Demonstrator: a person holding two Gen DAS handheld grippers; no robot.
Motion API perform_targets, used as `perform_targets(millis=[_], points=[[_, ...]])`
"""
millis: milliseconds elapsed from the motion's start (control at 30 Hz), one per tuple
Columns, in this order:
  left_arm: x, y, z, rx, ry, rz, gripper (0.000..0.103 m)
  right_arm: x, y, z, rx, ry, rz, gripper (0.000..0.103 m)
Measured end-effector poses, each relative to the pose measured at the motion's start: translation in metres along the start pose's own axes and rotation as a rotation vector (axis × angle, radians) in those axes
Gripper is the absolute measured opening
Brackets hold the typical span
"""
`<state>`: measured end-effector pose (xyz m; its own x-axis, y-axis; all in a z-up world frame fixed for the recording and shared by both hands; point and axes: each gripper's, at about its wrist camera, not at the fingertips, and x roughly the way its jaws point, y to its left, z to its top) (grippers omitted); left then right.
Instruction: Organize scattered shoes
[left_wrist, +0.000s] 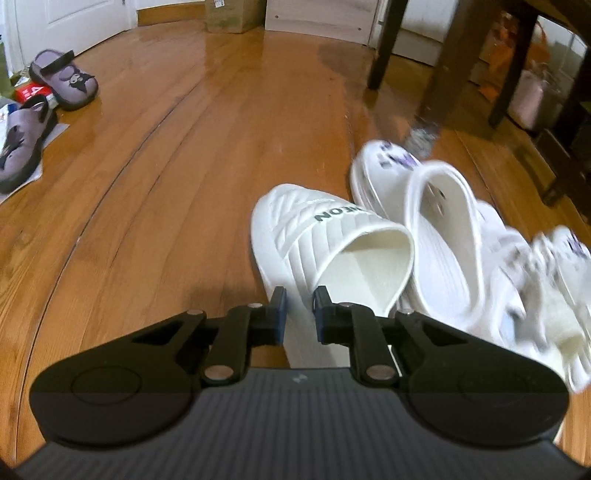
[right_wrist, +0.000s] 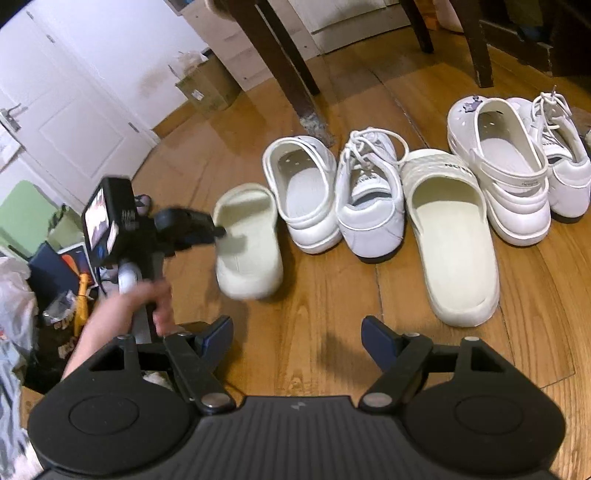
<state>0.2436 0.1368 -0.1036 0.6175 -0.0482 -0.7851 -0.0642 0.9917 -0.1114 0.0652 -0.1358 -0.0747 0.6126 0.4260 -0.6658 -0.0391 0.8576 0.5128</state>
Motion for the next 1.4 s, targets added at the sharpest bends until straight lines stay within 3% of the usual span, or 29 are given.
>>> perform_targets(millis=[200, 233, 267, 400, 667, 867, 1000, 1067, 1133, 1267, 1400], points=[[-0.059, -0.018, -0.057, 0.060, -0.033, -0.064, 0.014, -0.011, 0.003, -0.001, -0.032, 0.020, 0.002, 0.078], [-0.067, -0.020, -0.066, 0.062, -0.032, -0.089, 0.002, -0.013, 0.004, -0.001, -0.040, 0.025, -0.002, 0.079], [-0.074, -0.022, -0.073, 0.062, -0.031, -0.111, 0.000, -0.014, 0.006, -0.002, -0.059, 0.028, -0.022, 0.079], [-0.091, -0.032, -0.092, 0.087, -0.041, -0.152, 0.000, -0.016, 0.014, -0.006, -0.126, 0.044, -0.084, 0.079], [-0.086, -0.031, -0.128, 0.146, 0.019, -0.123, 0.000, 0.005, 0.016, -0.021, -0.189, 0.096, -0.137, 0.079], [-0.092, -0.016, -0.132, 0.141, 0.036, -0.110, 0.004, 0.037, 0.037, -0.018, -0.428, 0.115, -0.111, 0.052], [-0.088, -0.003, -0.131, 0.109, 0.085, -0.112, 0.019, 0.060, 0.062, -0.008, -0.658, 0.138, -0.074, 0.052], [-0.085, 0.003, -0.132, 0.085, 0.120, -0.120, 0.043, 0.076, 0.074, -0.006, -0.766, 0.175, -0.053, 0.052], [-0.083, 0.011, -0.133, 0.054, 0.149, -0.119, 0.052, 0.092, 0.081, -0.006, -0.818, 0.204, -0.064, 0.052], [-0.082, 0.017, -0.134, 0.053, 0.174, -0.117, 0.063, 0.131, 0.094, -0.002, -0.908, 0.243, -0.096, 0.052], [-0.082, 0.036, -0.129, -0.010, 0.171, -0.149, 0.064, 0.156, 0.105, -0.002, -0.986, 0.260, -0.118, 0.052]])
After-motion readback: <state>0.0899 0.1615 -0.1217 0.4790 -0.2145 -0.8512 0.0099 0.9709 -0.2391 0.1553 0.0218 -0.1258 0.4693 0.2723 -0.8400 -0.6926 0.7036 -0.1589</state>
